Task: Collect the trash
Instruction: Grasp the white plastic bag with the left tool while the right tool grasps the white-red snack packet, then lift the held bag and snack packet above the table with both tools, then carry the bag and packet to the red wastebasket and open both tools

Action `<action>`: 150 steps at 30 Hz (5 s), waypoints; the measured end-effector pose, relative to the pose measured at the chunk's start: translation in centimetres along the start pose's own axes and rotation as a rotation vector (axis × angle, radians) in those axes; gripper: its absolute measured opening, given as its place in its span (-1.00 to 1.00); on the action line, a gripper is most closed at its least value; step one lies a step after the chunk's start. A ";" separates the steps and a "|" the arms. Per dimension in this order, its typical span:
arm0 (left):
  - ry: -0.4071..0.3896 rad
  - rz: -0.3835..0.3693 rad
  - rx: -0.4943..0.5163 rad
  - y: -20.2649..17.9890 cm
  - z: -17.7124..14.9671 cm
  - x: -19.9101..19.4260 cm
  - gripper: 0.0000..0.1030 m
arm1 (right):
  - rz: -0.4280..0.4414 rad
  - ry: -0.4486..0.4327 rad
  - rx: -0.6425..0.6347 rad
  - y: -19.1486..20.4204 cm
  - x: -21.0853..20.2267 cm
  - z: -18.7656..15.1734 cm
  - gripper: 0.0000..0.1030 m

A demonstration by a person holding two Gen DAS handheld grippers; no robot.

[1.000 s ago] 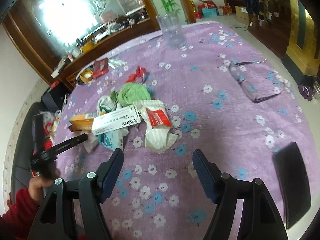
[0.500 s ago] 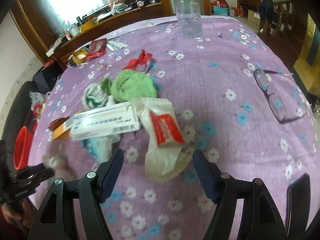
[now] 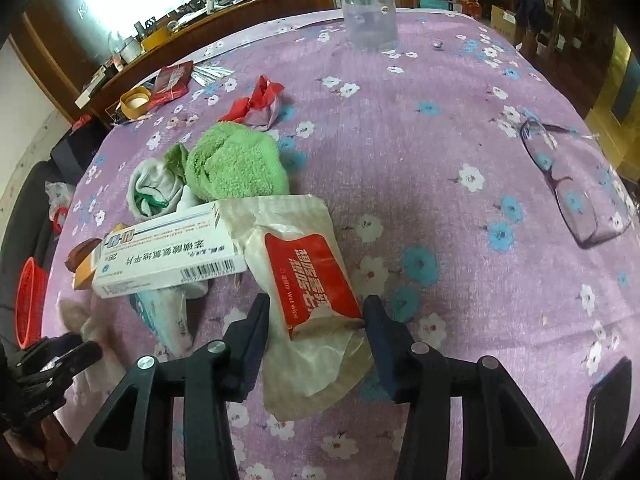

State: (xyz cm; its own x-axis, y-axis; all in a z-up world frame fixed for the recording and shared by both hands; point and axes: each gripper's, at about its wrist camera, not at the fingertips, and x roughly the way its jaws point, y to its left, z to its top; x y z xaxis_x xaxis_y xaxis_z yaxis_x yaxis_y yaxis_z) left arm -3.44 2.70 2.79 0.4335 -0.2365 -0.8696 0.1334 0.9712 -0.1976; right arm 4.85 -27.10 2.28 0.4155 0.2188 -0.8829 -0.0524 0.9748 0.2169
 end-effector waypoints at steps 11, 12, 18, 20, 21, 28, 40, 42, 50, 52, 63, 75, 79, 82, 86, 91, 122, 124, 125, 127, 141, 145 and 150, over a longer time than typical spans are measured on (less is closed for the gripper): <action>-0.218 0.143 0.088 -1.5 -1.0 -4.8 -0.37 | -0.039 -0.207 -0.043 3.4 -7.3 -3.7 -0.11; -0.242 0.162 0.093 -1.5 -1.0 -5.4 -0.37 | -0.029 -0.225 -0.062 4.2 -8.0 -4.0 -0.11; -0.353 0.262 0.101 -1.2 -0.9 -8.5 -0.36 | 0.015 -0.267 -0.156 8.3 -9.8 -5.2 -0.11; -0.374 0.292 0.101 -0.9 -1.0 -9.1 -0.36 | 0.026 -0.253 -0.168 9.2 -9.7 -5.5 -0.11; -0.378 0.299 0.099 -0.7 -1.1 -9.3 -0.36 | 0.032 -0.246 -0.171 9.7 -9.6 -5.7 -0.10; -0.362 0.313 0.073 0.9 -1.6 -9.5 -0.36 | 0.037 -0.236 -0.221 11.9 -9.5 -6.7 -0.10; -0.359 0.324 0.055 2.5 -2.2 -10.0 -0.36 | 0.053 -0.203 -0.242 13.9 -8.5 -6.5 -0.10; -0.357 0.326 0.054 2.7 -2.2 -10.0 -0.36 | 0.055 -0.199 -0.244 14.1 -8.4 -6.4 -0.10; -0.348 0.322 0.047 3.3 -2.4 -10.0 -0.36 | 0.062 -0.185 -0.256 14.9 -8.0 -6.5 -0.10; -0.346 0.321 0.044 3.4 -2.4 -10.0 -0.36 | 0.063 -0.182 -0.256 15.0 -7.9 -6.4 -0.10; -0.342 0.311 0.029 4.0 -2.6 -10.0 -0.36 | 0.063 -0.168 -0.268 15.9 -7.8 -6.3 -0.09; -0.349 0.317 -0.011 5.7 -3.4 -10.3 -0.36 | 0.015 -0.172 -0.317 17.8 -7.4 -6.0 -0.09; -0.344 0.318 -0.020 6.0 -3.4 -10.3 -0.36 | -0.019 -0.186 -0.350 18.7 -7.5 -6.1 -0.09; -0.344 0.318 -0.017 6.0 -3.5 -10.3 -0.36 | -0.047 -0.197 -0.370 19.0 -7.5 -6.1 -0.09; -0.341 0.317 -0.008 5.8 -3.7 -10.2 -0.36 | -0.068 -0.201 -0.375 19.0 -7.5 -6.2 -0.09; -0.339 0.316 -0.003 5.7 -3.7 -10.2 -0.36 | -0.071 -0.200 -0.370 18.7 -7.5 -6.2 -0.09; -0.358 0.349 -0.079 9.6 -4.5 -11.4 -0.35 | -0.061 -0.178 -0.461 22.9 -6.1 -6.2 -0.09; -0.360 0.354 -0.089 10.2 -4.6 -11.7 -0.36 | -0.059 -0.176 -0.473 23.5 -5.9 -6.2 -0.09; -0.361 0.357 -0.095 10.5 -4.6 -11.8 -0.35 | -0.057 -0.174 -0.478 23.8 -5.8 -6.2 -0.09; -0.362 0.364 -0.107 11.3 -4.8 -12.1 -0.35 | -0.053 -0.169 -0.491 24.6 -5.5 -6.1 -0.09; -0.366 0.444 -0.302 22.0 -7.0 -16.9 -0.35 | 0.171 -0.082 -0.542 33.8 -3.9 -4.4 -0.08; -0.336 0.469 -0.356 26.2 -7.7 -17.5 -0.35 | 0.282 -0.023 -0.562 38.5 -3.0 -3.7 -0.08; -0.310 0.482 -0.392 30.0 -7.8 -17.6 -0.34 | 0.425 0.088 -0.583 45.4 -1.0 -3.3 -0.08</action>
State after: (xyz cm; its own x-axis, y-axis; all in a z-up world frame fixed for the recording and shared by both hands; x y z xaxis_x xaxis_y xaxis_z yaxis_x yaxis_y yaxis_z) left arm -14.05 36.24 8.61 0.6056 0.2832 -0.7437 -0.4443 0.8956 -0.0208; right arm -0.98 17.06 11.60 0.1784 0.5630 -0.8070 -0.6791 0.6640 0.3131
